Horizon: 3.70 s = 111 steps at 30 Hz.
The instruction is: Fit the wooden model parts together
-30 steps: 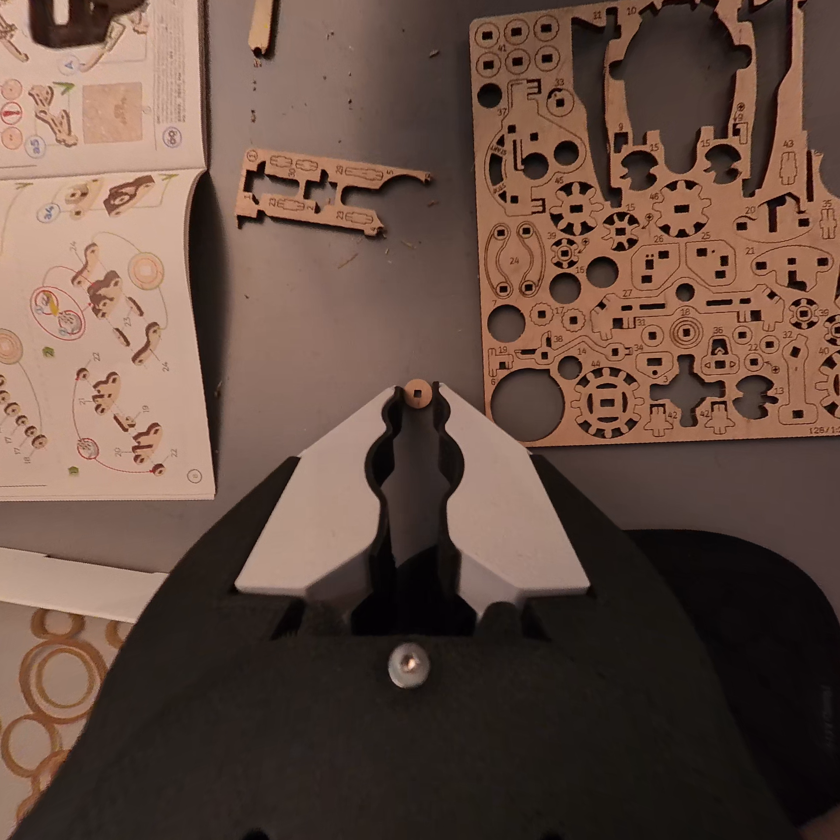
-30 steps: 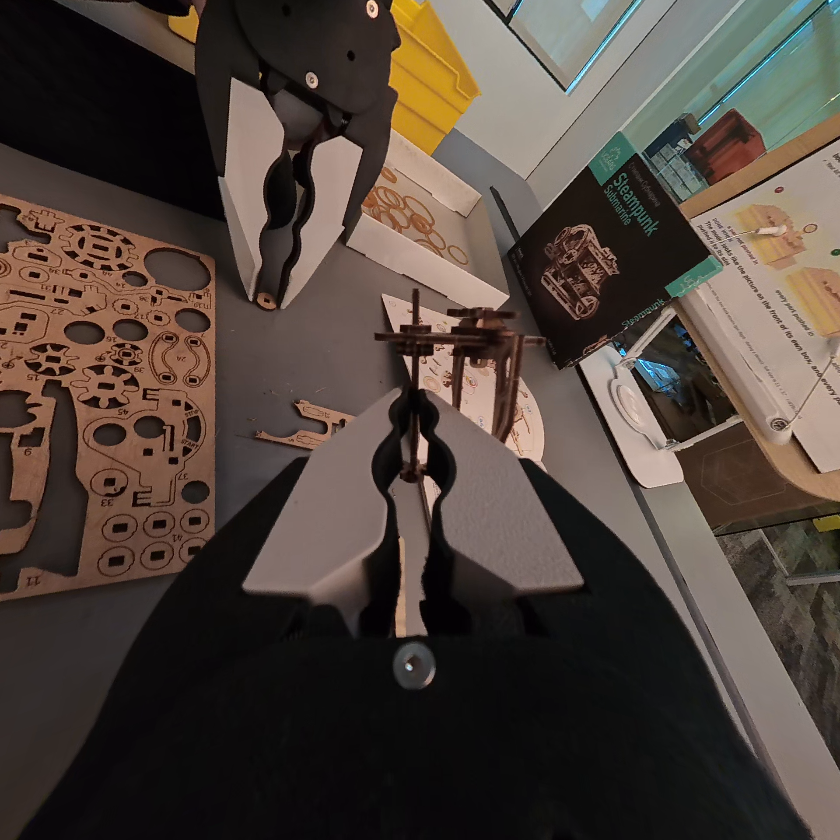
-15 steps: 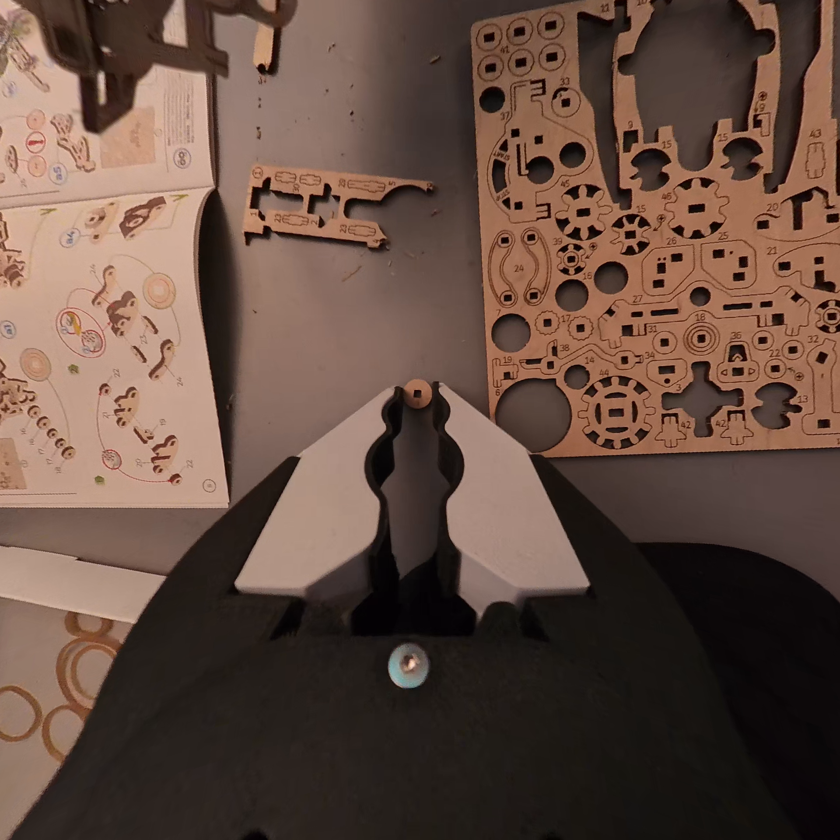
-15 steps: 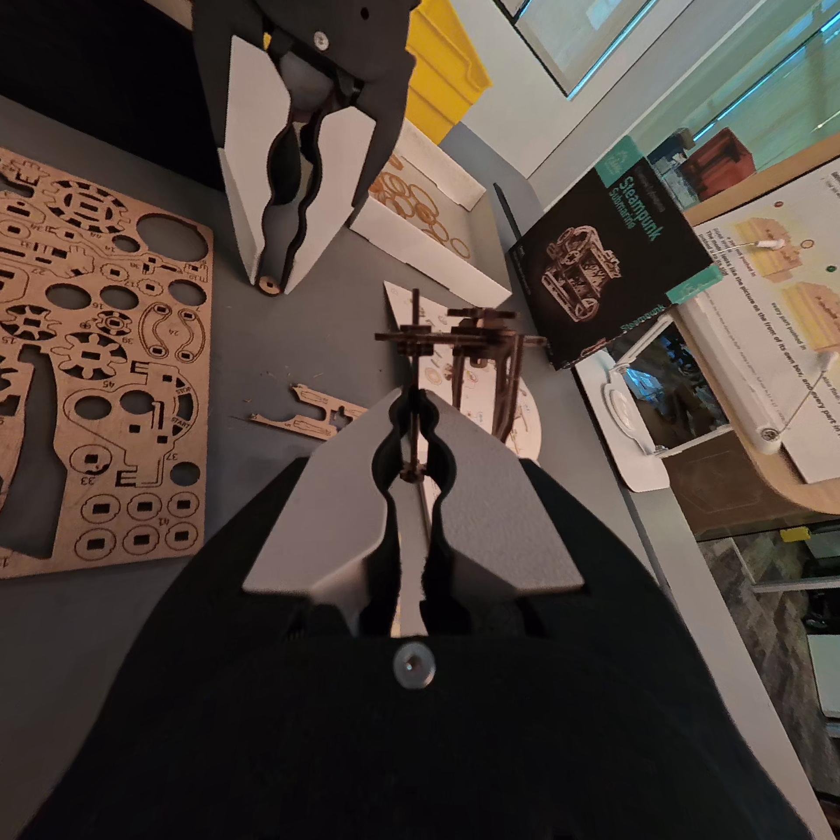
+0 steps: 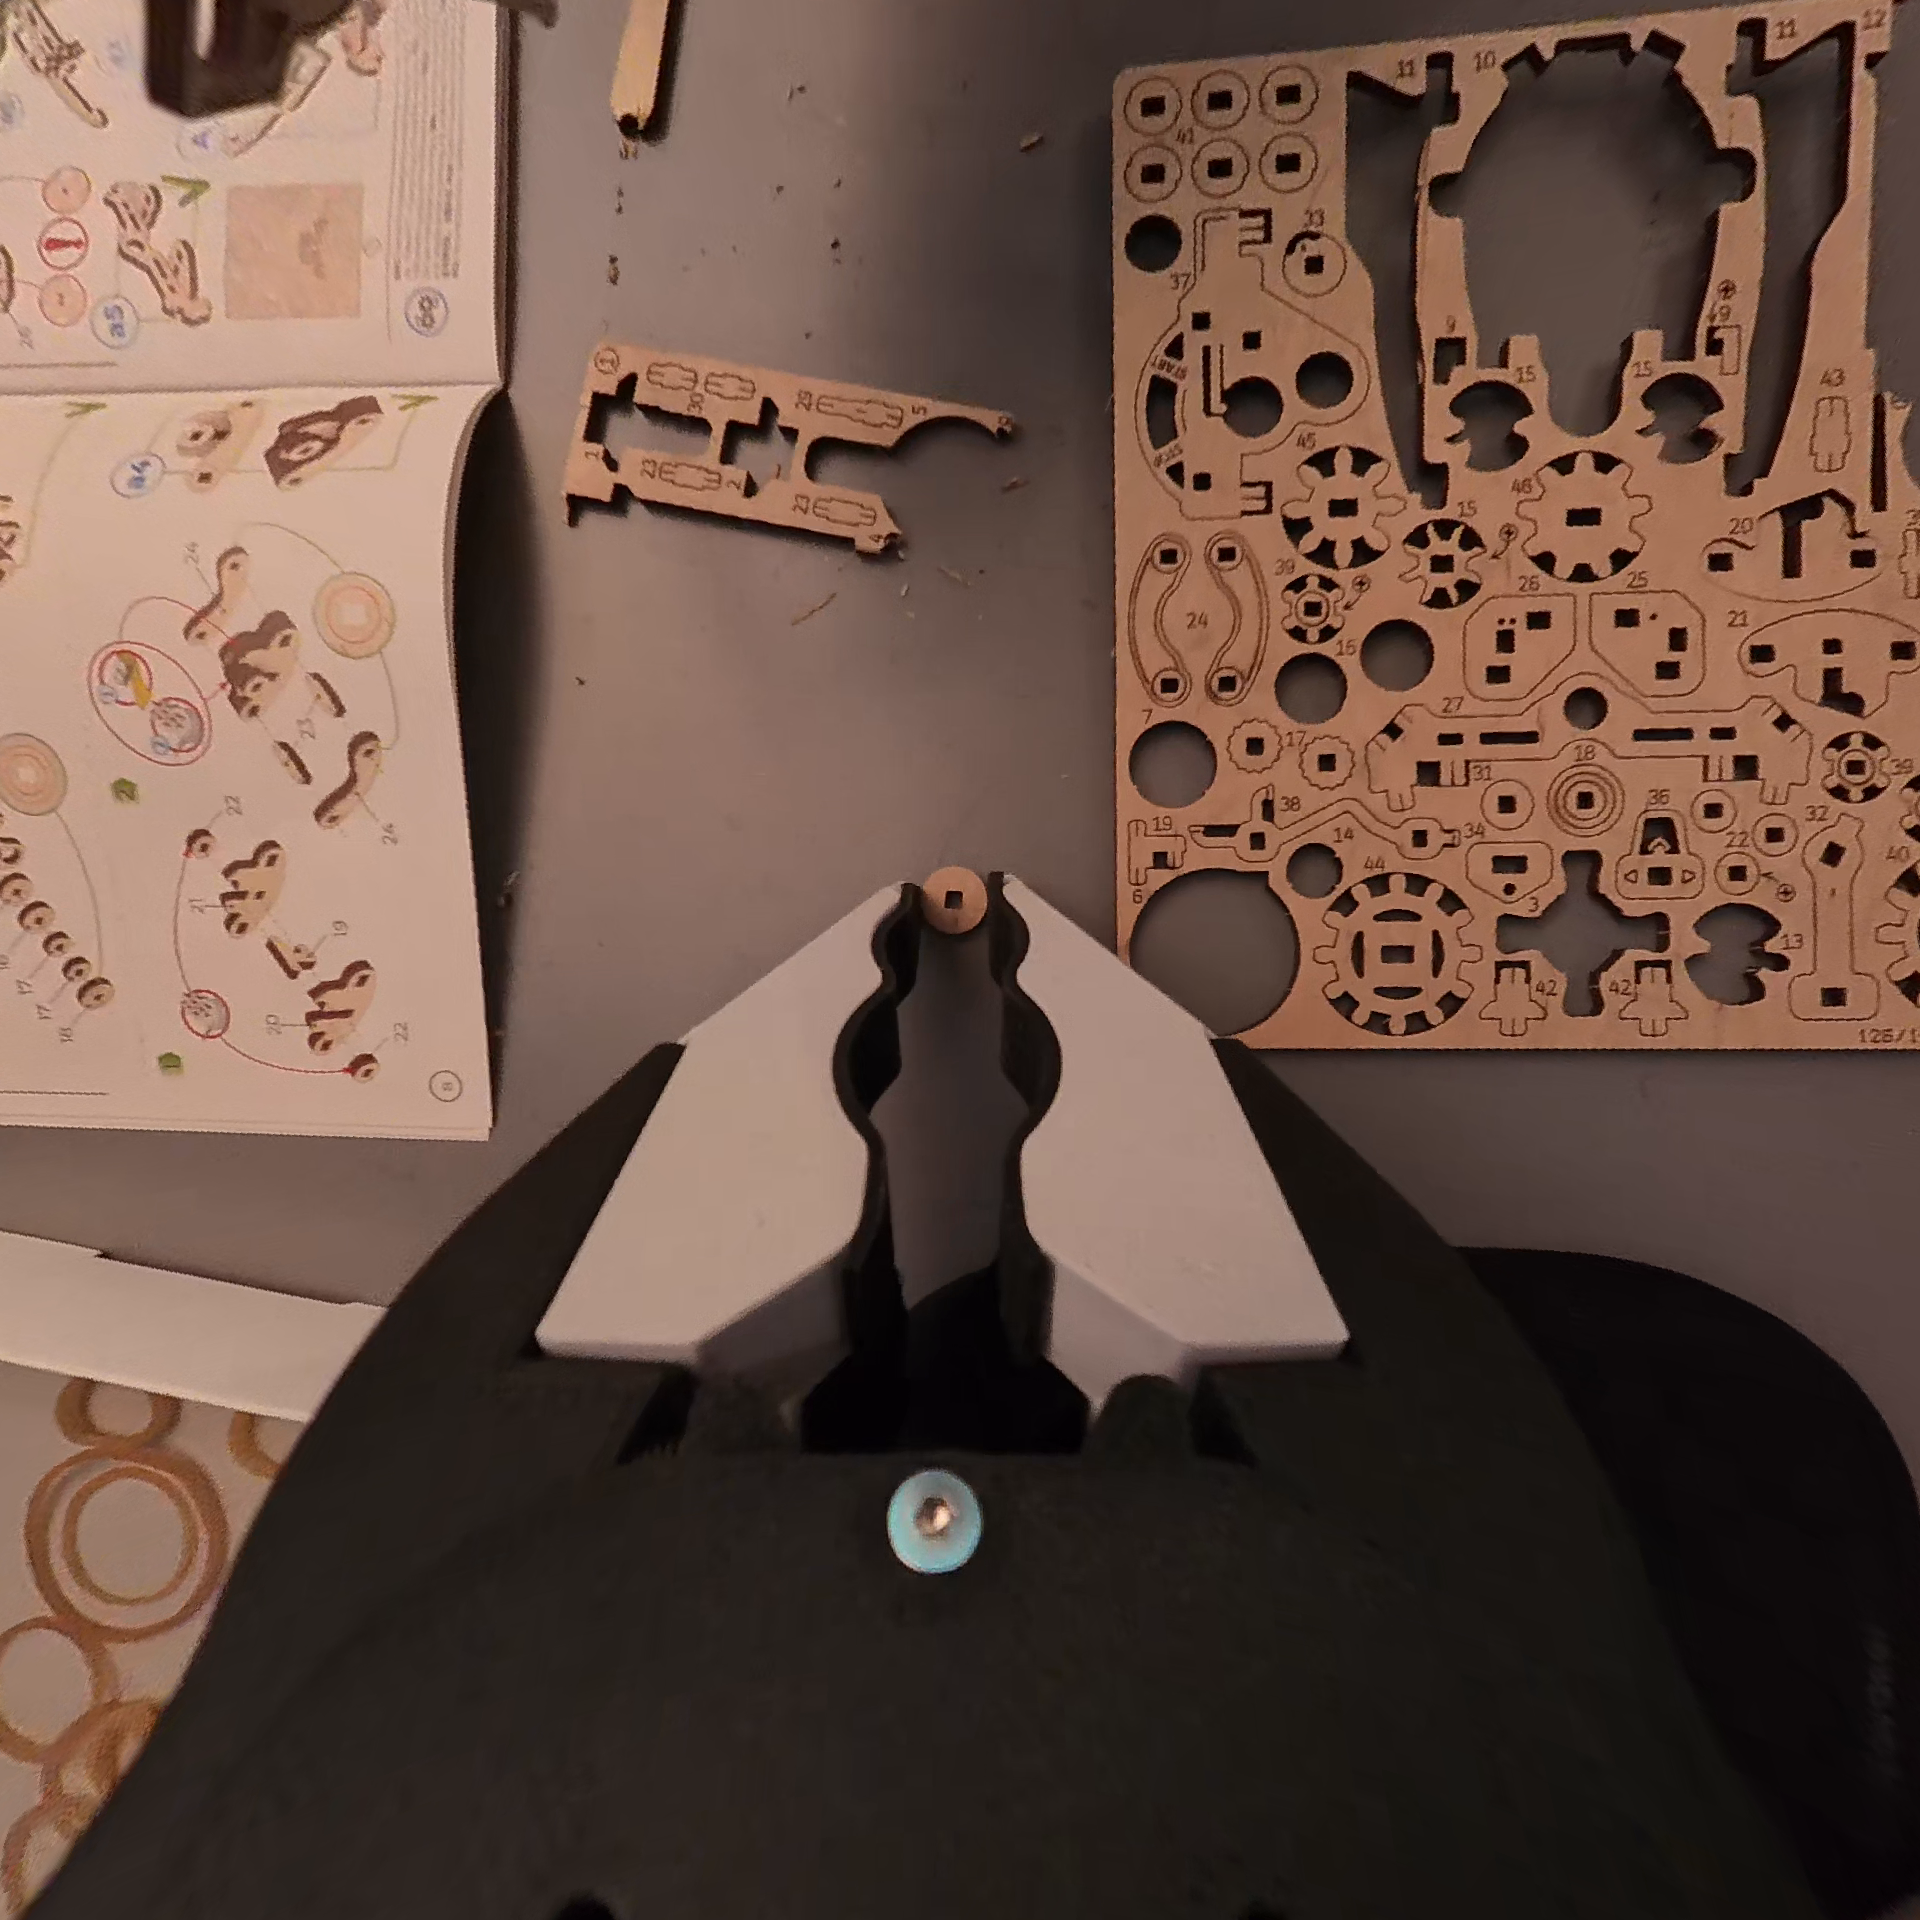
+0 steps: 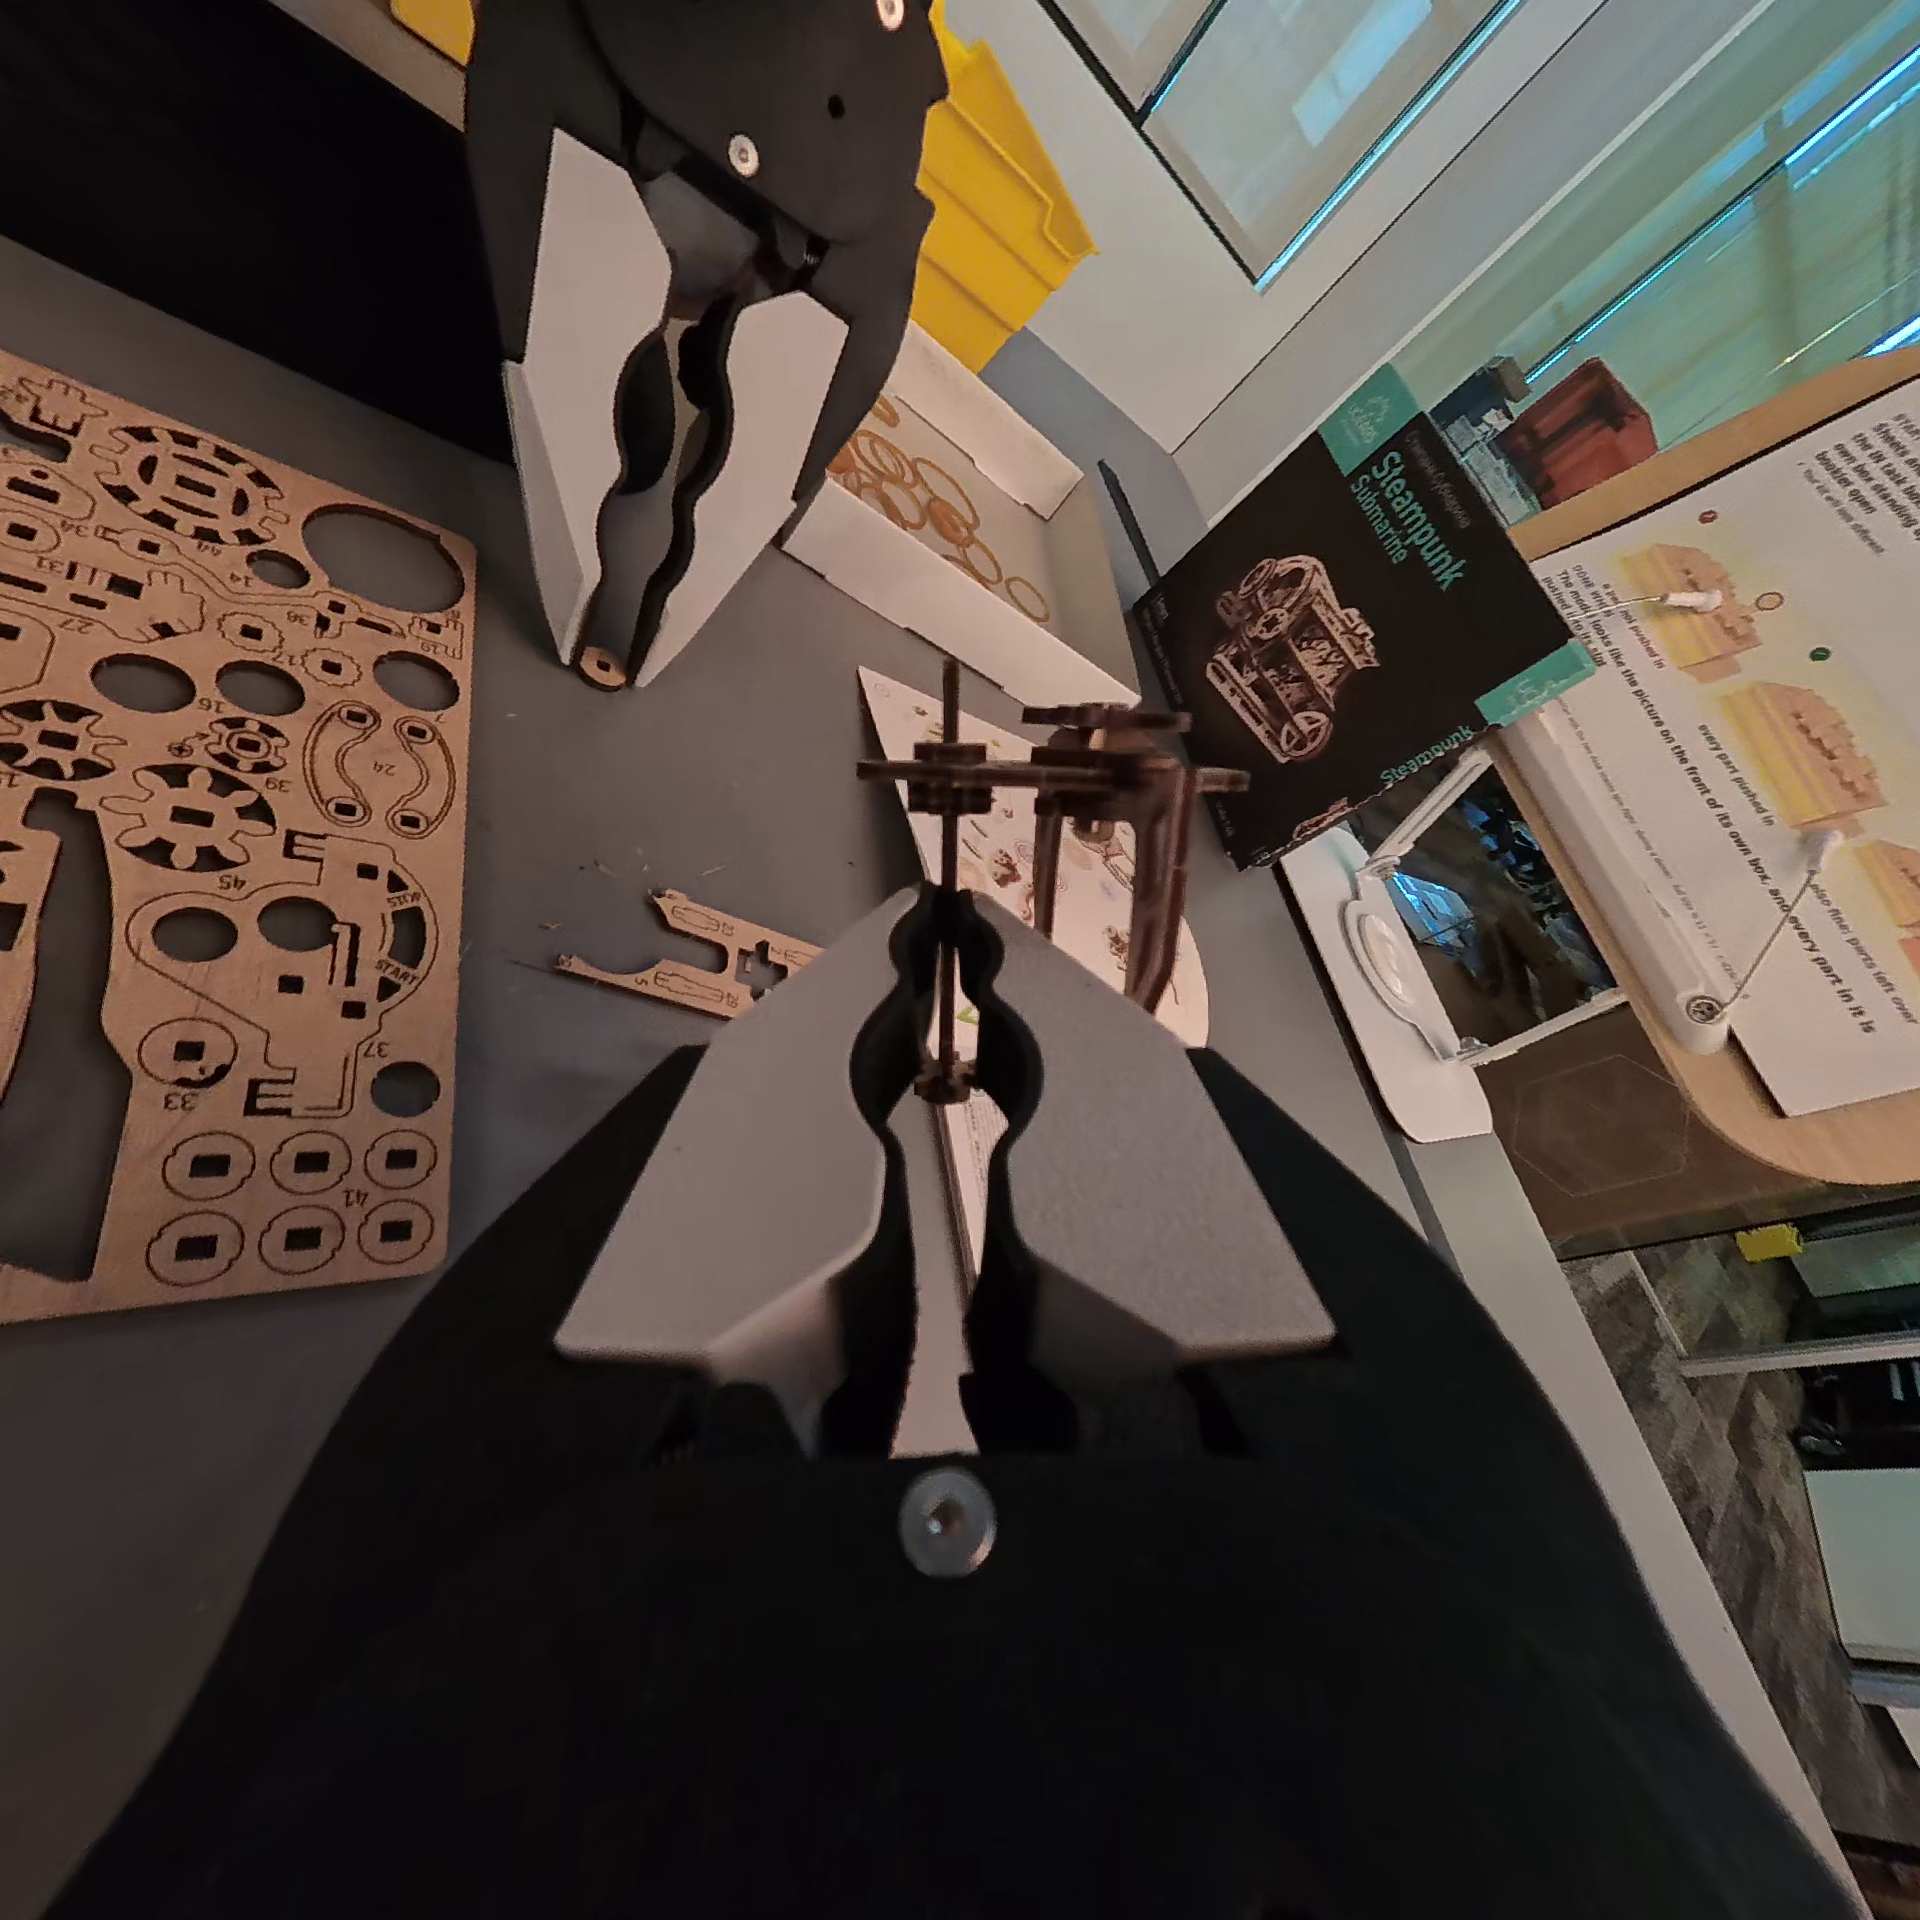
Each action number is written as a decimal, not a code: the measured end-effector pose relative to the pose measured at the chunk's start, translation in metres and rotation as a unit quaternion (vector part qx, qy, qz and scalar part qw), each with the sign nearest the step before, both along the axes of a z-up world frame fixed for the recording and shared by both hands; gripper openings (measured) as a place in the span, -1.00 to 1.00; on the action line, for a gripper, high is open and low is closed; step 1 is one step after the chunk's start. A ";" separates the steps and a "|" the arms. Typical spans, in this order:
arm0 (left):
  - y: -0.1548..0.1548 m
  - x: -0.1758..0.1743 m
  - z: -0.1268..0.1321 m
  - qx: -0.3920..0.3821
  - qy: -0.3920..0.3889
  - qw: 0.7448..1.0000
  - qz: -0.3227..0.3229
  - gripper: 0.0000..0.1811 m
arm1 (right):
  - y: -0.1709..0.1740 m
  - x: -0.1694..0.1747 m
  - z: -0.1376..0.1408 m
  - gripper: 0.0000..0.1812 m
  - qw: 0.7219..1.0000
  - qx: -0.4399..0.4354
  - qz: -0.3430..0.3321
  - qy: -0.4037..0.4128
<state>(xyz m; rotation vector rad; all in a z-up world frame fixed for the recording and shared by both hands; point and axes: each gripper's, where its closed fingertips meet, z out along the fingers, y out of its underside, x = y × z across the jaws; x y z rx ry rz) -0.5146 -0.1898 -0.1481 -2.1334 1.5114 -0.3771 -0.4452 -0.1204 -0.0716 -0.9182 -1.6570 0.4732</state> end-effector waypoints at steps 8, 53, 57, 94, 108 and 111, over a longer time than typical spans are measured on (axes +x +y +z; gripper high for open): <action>0.001 0.001 0.000 -0.005 -0.014 1.000 -0.002 -0.88 | -0.007 -0.003 -0.002 -1.00 1.000 -0.010 0.004 -0.007; 0.012 -0.005 0.001 0.035 0.000 0.999 -0.004 -0.89 | 0.021 0.004 -0.005 -1.00 0.997 -0.038 -0.063 -0.015; 0.024 0.001 0.015 0.064 -0.036 0.997 0.017 -0.89 | 0.017 0.003 -0.003 -1.00 0.997 -0.044 -0.054 -0.012; 0.030 0.060 0.110 0.273 -0.223 0.936 0.002 -0.89 | -0.015 -0.002 -0.004 -1.00 0.996 -0.075 0.028 -0.029; 0.017 0.069 0.113 0.276 -0.227 0.933 -0.033 -0.89 | -0.038 0.027 -0.012 -1.00 0.979 -0.101 0.146 -0.098; 0.016 0.069 0.117 0.278 -0.239 0.930 -0.033 -0.89 | -0.038 0.028 0.002 -1.00 0.980 -0.107 0.155 -0.061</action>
